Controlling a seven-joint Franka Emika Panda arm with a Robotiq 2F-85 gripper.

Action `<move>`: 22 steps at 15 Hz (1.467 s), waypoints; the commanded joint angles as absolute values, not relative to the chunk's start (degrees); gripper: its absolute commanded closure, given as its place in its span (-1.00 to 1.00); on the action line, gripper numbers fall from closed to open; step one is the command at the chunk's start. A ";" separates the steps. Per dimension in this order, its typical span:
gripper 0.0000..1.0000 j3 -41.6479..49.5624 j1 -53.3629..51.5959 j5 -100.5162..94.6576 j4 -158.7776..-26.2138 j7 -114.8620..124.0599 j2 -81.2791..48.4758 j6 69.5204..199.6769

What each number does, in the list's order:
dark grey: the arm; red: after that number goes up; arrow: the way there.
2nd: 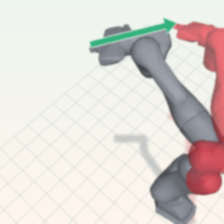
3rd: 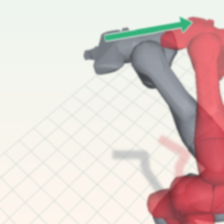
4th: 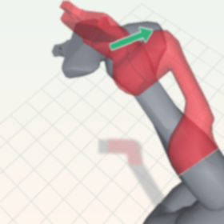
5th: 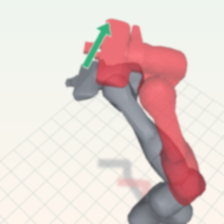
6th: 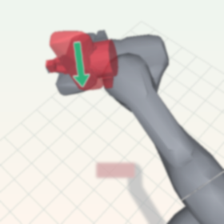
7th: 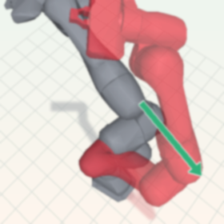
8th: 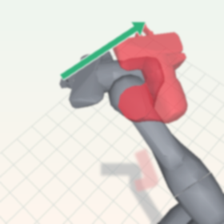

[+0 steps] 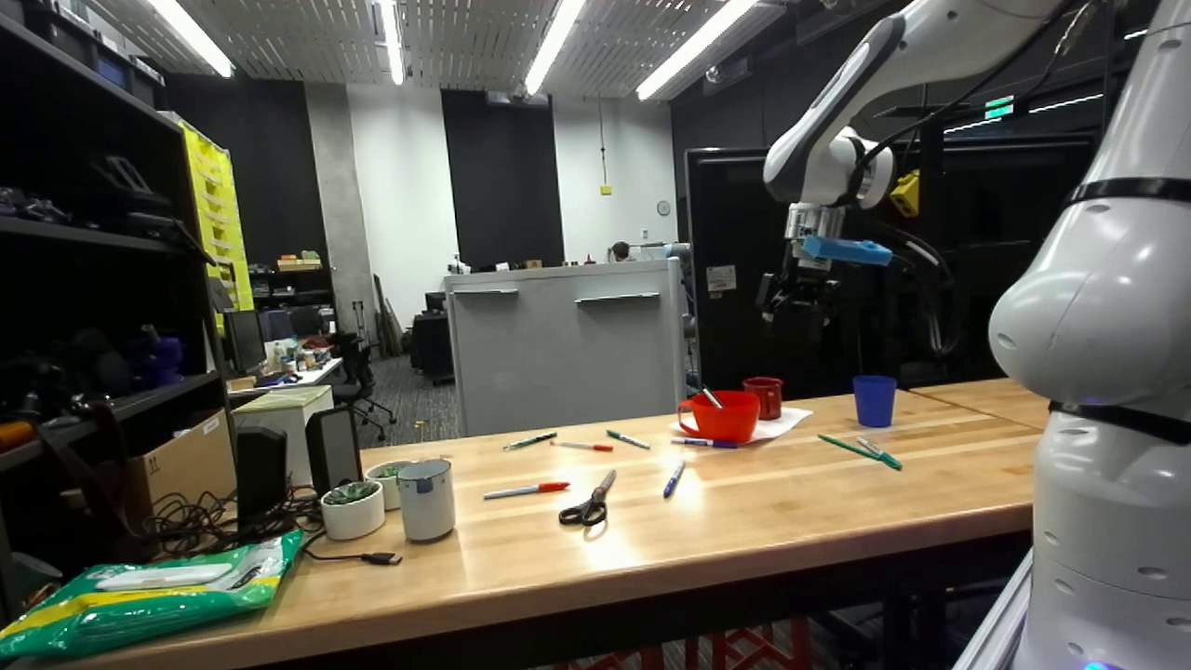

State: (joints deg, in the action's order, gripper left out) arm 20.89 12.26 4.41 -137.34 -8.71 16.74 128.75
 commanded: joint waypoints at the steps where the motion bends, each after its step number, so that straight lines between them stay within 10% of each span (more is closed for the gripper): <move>1: -1.00 21.57 14.81 3.68 -131.33 -9.57 9.48 129.39; 22: -1.00 24.02 22.07 4.33 -117.70 -10.40 -4.13 131.60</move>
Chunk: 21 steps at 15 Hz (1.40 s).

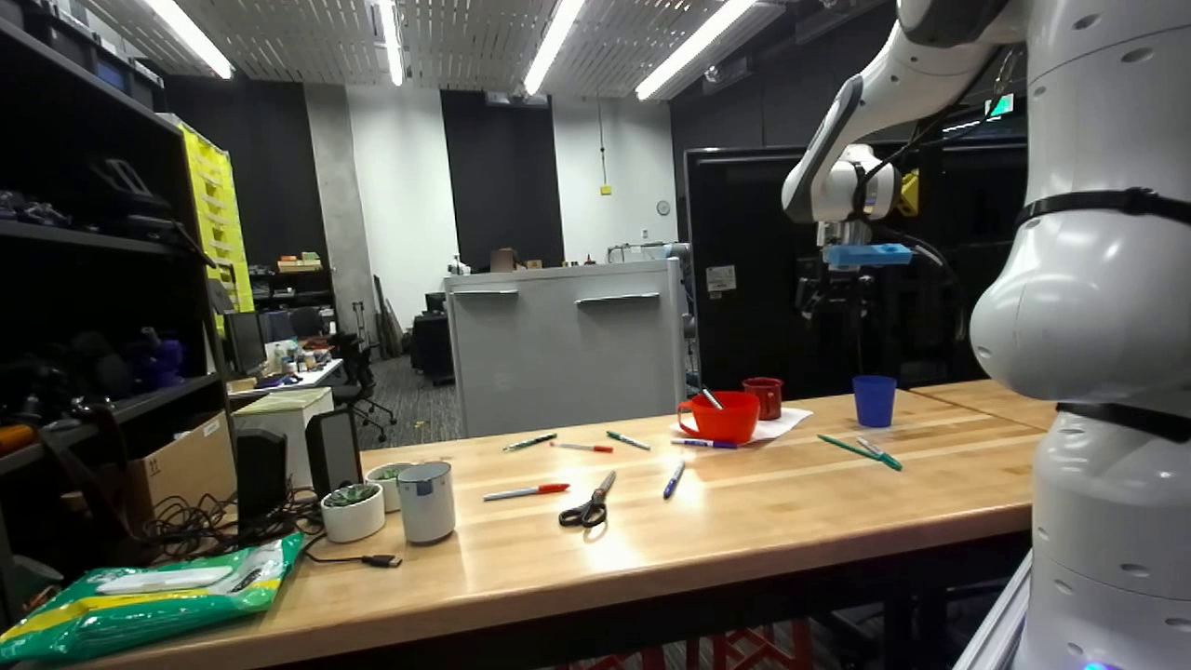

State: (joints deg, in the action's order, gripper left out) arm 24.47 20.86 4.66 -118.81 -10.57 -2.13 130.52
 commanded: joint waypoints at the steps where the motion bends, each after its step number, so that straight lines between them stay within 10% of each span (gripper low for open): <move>1: -1.00 24.07 22.30 4.35 -117.53 -10.50 -4.80 132.11; 21: -1.00 22.13 27.85 5.90 -111.30 -11.29 -18.03 134.64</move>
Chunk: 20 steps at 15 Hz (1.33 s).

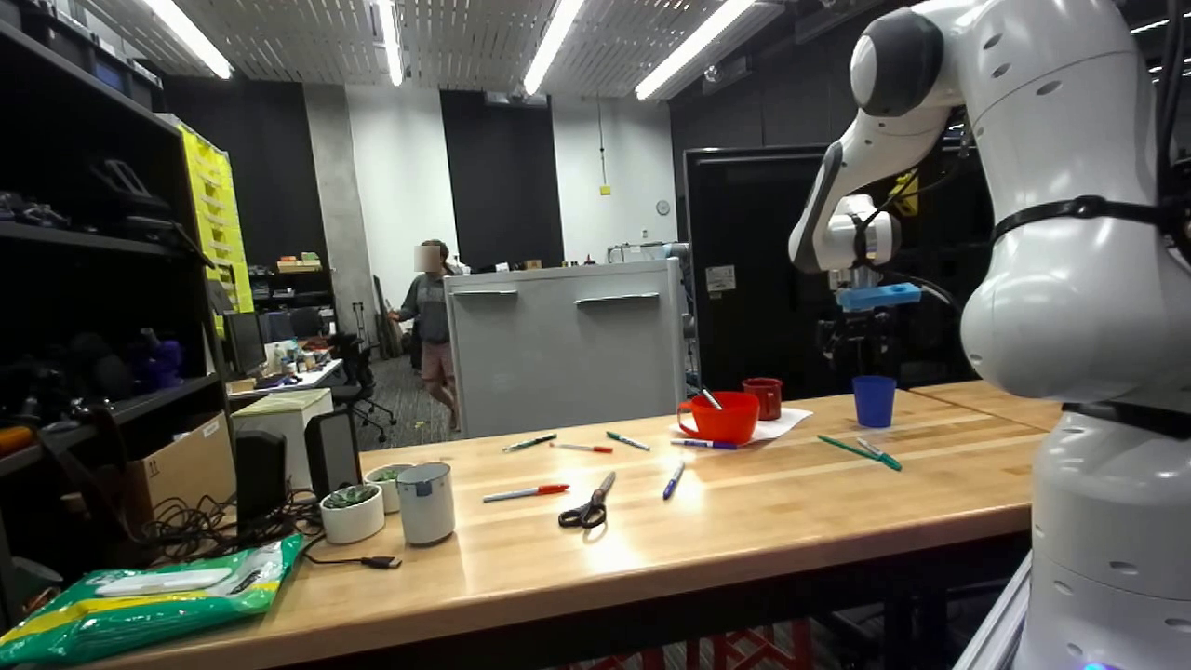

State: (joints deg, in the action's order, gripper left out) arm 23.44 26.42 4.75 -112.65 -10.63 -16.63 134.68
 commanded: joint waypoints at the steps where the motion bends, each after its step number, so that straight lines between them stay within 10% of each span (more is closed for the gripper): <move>1: -1.00 21.97 28.03 5.92 -111.15 -11.34 -18.45 134.72; 20: -1.00 17.76 32.01 9.64 -110.60 -16.55 -23.82 140.94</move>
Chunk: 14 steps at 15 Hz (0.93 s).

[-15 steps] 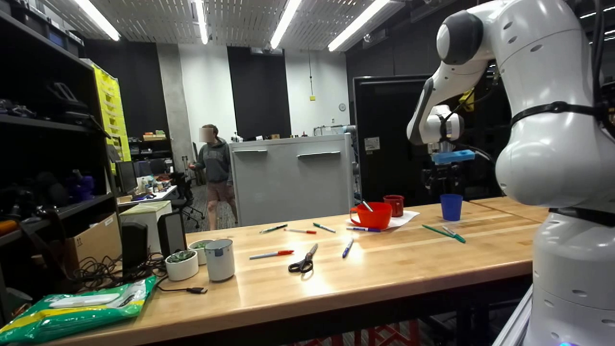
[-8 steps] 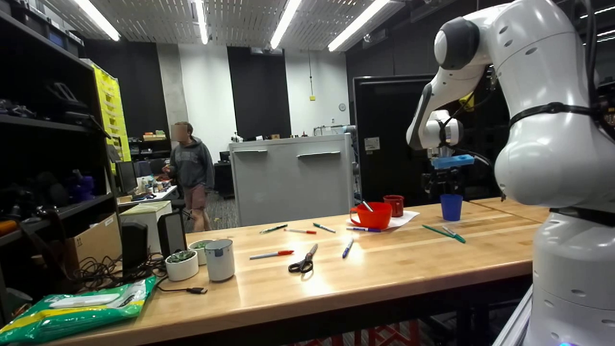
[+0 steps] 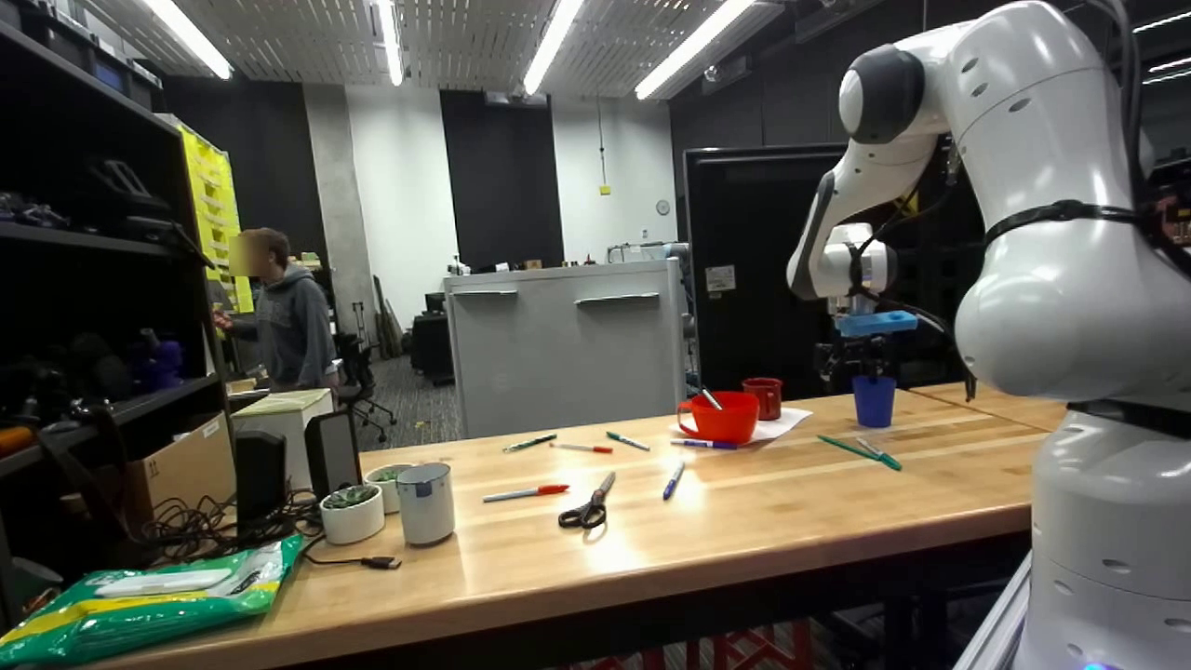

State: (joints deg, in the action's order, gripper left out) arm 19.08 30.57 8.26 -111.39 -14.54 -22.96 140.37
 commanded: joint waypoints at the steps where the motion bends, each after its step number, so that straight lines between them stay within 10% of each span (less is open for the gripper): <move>1: -1.00 17.65 32.12 9.52 -110.57 -16.67 -23.99 140.91; 14: 1.00 16.97 32.70 8.89 -110.98 -17.57 -24.07 142.52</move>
State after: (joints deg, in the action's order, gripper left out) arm 17.90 31.62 8.27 -111.07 -16.27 -24.26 141.66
